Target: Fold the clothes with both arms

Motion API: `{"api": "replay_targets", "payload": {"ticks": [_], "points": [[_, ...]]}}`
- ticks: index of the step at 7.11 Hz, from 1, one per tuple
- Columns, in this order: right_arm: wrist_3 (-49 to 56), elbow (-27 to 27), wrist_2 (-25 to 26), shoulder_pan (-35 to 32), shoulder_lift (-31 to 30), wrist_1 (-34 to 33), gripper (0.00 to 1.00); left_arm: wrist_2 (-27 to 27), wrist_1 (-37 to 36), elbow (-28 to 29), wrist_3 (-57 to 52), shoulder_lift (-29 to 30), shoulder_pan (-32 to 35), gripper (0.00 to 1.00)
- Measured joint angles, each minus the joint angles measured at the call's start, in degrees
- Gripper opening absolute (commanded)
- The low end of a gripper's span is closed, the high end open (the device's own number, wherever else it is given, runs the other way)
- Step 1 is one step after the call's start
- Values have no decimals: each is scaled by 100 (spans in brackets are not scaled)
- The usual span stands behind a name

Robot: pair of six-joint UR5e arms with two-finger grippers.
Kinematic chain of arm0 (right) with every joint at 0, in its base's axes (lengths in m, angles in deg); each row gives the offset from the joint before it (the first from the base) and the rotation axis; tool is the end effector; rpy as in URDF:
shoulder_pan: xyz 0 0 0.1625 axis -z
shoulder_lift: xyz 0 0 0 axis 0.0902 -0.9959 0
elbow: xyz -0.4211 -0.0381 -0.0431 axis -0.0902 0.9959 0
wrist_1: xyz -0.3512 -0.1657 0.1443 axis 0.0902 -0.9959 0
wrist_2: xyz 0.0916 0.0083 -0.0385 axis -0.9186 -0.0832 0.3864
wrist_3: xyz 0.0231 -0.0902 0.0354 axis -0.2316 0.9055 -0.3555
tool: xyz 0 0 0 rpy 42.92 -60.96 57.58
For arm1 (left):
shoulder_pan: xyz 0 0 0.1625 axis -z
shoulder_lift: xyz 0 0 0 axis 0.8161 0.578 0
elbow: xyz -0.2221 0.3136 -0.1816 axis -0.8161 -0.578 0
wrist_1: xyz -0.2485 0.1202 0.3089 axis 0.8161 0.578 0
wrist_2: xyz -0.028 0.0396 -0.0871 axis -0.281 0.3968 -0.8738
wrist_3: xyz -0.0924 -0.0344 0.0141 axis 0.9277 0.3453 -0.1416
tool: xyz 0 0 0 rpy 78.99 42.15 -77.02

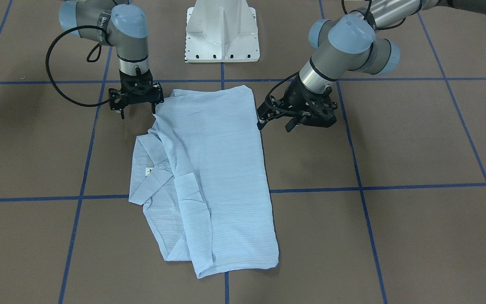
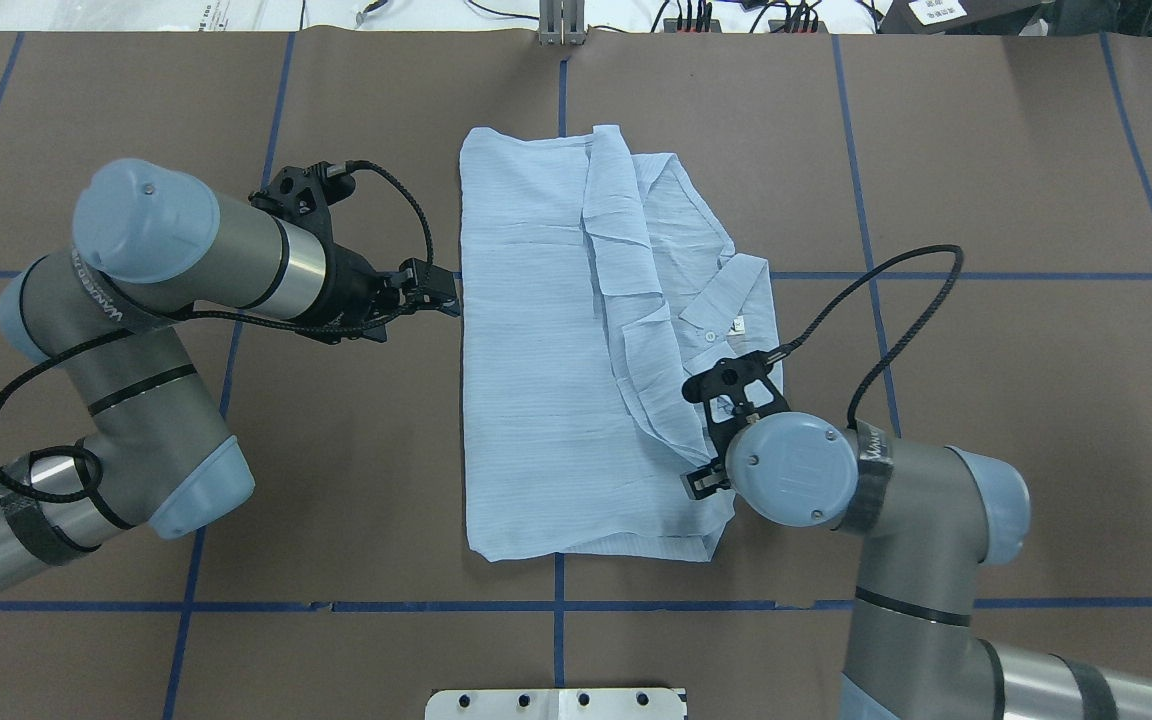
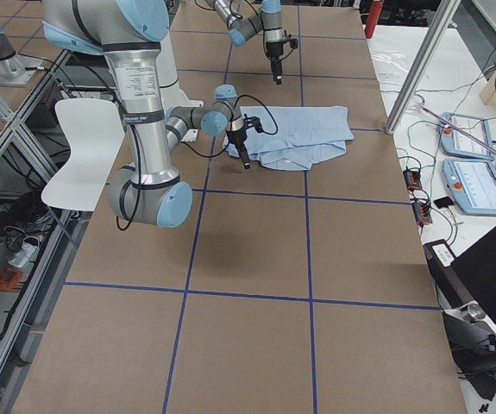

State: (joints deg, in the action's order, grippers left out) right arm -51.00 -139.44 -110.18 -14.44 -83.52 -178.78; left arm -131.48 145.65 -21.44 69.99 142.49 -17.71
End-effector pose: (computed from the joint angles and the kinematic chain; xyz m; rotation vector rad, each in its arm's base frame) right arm -0.4746 -0.3153 0.3823 0.3152 -0.5149 -0.2522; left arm 0.4501 -0.4540 0.2507 0.0755 1.2343 -0.2233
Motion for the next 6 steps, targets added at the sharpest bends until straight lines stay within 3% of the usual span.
{"api": "replay_targets", "payload": {"ticks": [2,3,4,6], "points": [[167,-201,-105,-267,-295,17,100,-3,0,9,14,20,-13,100],[300,-272,-294,-507,-163,8,100,-5,2,13,11,21,-15,100],[382,-232,-442,-695,173,-18,100,-5,4,16,9,18,-15,100],[438,357,-474,-818,1140,-18,100,-7,2,14,3,4,-11,100]]}}
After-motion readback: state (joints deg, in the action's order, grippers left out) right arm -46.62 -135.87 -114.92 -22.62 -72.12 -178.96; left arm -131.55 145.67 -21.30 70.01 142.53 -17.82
